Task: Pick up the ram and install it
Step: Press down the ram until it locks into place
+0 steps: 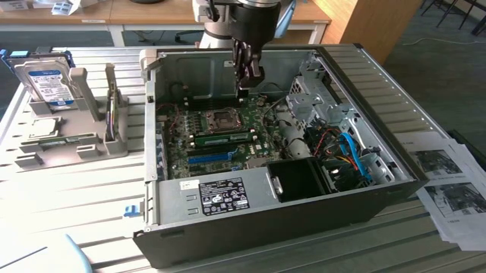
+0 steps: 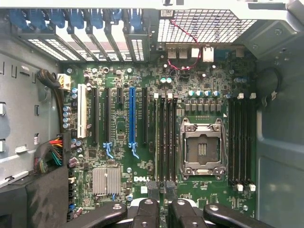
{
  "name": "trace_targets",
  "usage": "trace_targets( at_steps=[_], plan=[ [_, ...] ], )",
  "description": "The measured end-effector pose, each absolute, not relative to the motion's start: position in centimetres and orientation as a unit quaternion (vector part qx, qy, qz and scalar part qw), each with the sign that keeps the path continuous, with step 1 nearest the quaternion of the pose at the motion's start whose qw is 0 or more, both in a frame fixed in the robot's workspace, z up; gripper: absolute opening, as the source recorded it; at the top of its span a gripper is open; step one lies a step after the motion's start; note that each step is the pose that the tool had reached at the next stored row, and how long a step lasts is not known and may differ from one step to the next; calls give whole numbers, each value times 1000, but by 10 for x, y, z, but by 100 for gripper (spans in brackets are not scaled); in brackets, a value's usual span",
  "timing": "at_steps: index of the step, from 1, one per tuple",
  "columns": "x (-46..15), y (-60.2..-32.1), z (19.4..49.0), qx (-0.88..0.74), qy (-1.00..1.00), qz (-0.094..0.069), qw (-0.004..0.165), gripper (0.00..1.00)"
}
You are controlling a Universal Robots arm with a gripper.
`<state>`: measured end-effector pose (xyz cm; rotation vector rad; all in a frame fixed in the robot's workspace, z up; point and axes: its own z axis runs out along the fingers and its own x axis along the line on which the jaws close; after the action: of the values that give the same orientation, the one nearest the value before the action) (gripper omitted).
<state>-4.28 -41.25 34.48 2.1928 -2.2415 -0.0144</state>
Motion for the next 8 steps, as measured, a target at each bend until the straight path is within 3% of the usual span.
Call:
trace_targets(
  at_steps=[5,8],
  plan=[
    [-43,-412,345,699,-715,-5,3,18],
    [-43,-412,345,699,-715,-5,3,10]
  ],
)
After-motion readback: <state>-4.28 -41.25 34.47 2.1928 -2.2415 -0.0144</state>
